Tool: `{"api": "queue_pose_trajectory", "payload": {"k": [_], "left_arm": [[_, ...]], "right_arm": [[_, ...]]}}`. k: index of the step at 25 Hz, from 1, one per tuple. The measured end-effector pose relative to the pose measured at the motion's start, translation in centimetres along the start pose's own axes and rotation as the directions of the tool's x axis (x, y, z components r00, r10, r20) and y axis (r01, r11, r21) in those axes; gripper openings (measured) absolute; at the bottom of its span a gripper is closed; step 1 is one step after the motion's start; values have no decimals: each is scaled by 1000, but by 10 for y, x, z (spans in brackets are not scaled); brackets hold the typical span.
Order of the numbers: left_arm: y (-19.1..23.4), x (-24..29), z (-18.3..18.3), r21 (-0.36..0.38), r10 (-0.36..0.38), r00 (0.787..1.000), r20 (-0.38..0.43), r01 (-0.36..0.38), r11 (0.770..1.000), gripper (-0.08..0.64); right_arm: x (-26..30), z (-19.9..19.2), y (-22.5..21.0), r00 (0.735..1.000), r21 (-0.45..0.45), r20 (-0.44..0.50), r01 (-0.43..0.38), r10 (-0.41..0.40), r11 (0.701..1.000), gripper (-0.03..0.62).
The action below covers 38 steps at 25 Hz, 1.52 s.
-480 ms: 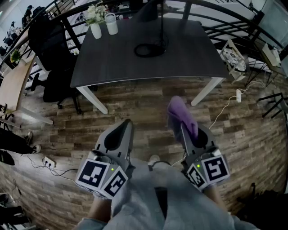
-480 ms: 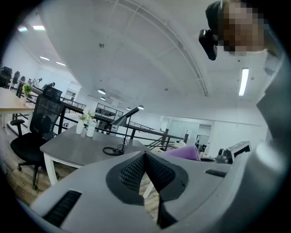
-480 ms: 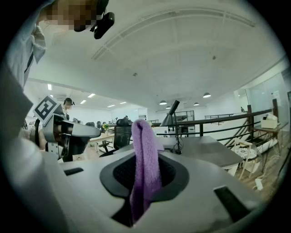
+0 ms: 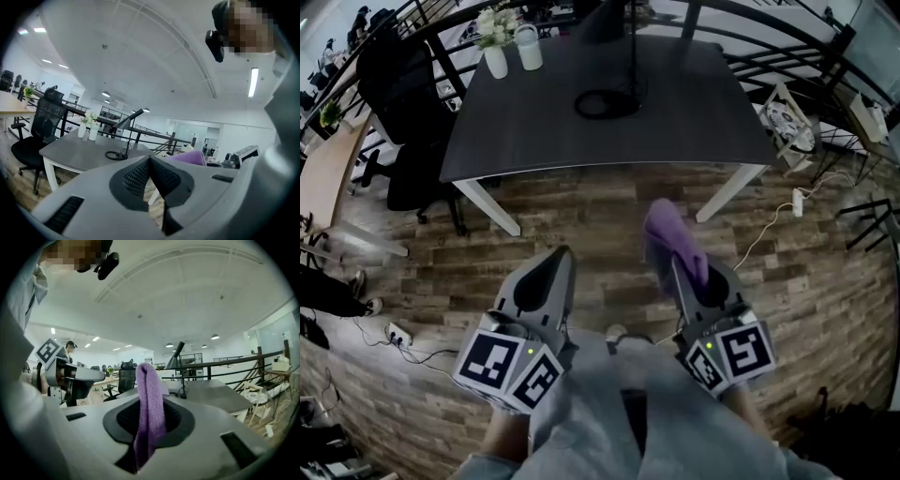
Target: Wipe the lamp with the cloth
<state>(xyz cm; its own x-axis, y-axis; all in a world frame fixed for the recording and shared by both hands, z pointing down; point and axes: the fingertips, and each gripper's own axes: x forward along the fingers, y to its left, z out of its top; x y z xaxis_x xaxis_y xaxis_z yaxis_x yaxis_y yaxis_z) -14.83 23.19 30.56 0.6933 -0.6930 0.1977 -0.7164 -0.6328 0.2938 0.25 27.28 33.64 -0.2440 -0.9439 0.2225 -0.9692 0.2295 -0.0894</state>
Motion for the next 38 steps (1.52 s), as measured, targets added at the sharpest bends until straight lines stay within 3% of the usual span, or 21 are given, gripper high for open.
{"api": "queue_pose_trajectory", "payload": {"k": [12,38], "left_arm": [[-5,17,-7,-2,41,999,3,-41,999,14],[-12,48,0,22,17,1000,-10,-17,1000,14]], "right_arm": [[1,1,-28,1000,-11,-2,-5,5,1000,55],[1,3,-66,997,24,12,75,-75,997,55]]}}
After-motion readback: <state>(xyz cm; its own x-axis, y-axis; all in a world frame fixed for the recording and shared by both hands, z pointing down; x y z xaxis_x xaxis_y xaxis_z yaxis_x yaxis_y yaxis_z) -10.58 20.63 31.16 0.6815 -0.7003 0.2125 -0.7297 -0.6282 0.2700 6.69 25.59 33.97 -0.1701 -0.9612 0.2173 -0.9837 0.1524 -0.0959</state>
